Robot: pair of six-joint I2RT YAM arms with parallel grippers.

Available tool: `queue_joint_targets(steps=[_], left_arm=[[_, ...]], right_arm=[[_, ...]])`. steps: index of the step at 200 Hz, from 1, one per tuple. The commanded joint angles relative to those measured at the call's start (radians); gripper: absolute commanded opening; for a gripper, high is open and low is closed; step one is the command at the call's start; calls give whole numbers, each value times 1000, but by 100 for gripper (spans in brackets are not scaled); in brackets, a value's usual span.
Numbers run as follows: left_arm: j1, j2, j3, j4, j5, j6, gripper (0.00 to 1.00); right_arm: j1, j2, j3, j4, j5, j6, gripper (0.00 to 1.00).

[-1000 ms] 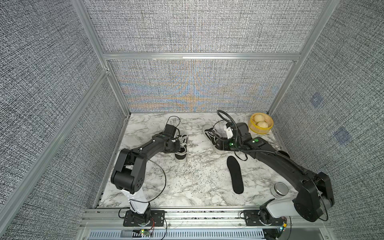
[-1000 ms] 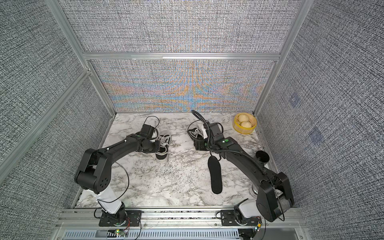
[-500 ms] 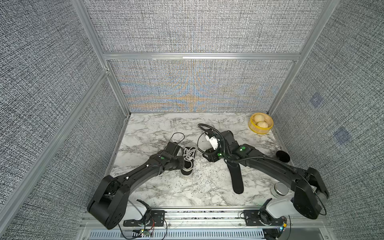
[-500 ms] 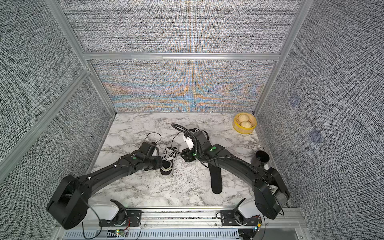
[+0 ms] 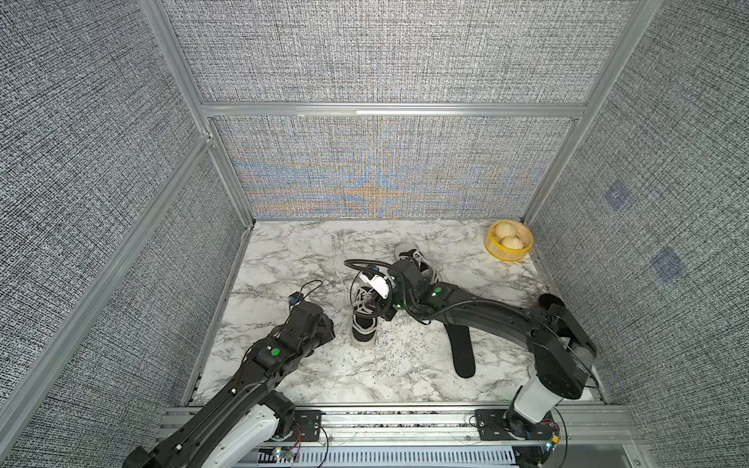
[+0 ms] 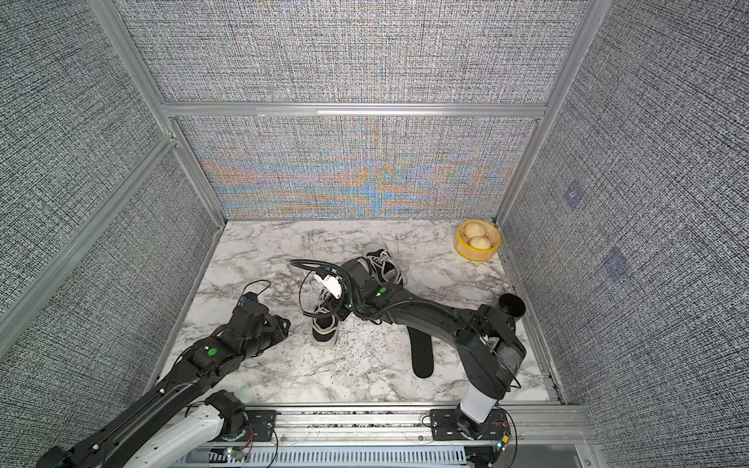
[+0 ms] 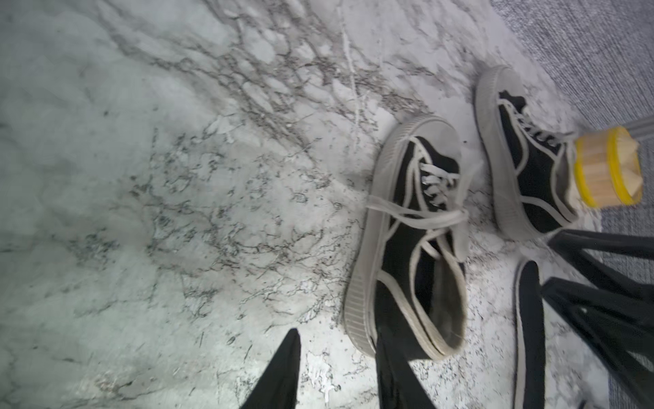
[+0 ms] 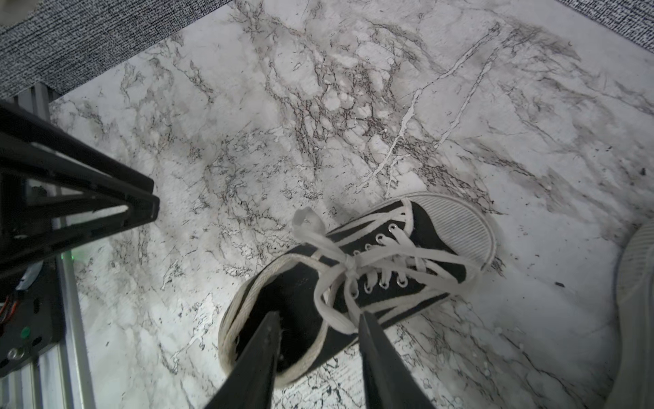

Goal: Remove the insole from the shoe
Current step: Untie the shoelace on the shoe.

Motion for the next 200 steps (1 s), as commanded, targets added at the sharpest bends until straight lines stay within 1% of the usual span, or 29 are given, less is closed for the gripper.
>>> queue_joint_targets(steps=[1,41,65,103,123,143,171,200], left_arm=[[1,26,-18,111,-19,-110,38],[5,78,-32,150,15,-115,39],[6,100,-29,158,30,-127,40],[6,112,-14,156,37,-111,43],[6,129,-9,157,43,-111,47],[6,148,3,150,44,-109,48],[7,163,18,150,51,-102,48],[7,168,19,158,64,-99,48]], right_arm=[[15,28,5,37,23,47,41],[48,82,28,15,25,50,41],[52,107,46,4,58,59,40],[56,116,48,-9,127,64,35],[59,121,42,-6,118,55,35],[61,135,47,-13,107,52,33],[65,147,51,-21,115,52,26],[65,138,51,-25,141,54,13]])
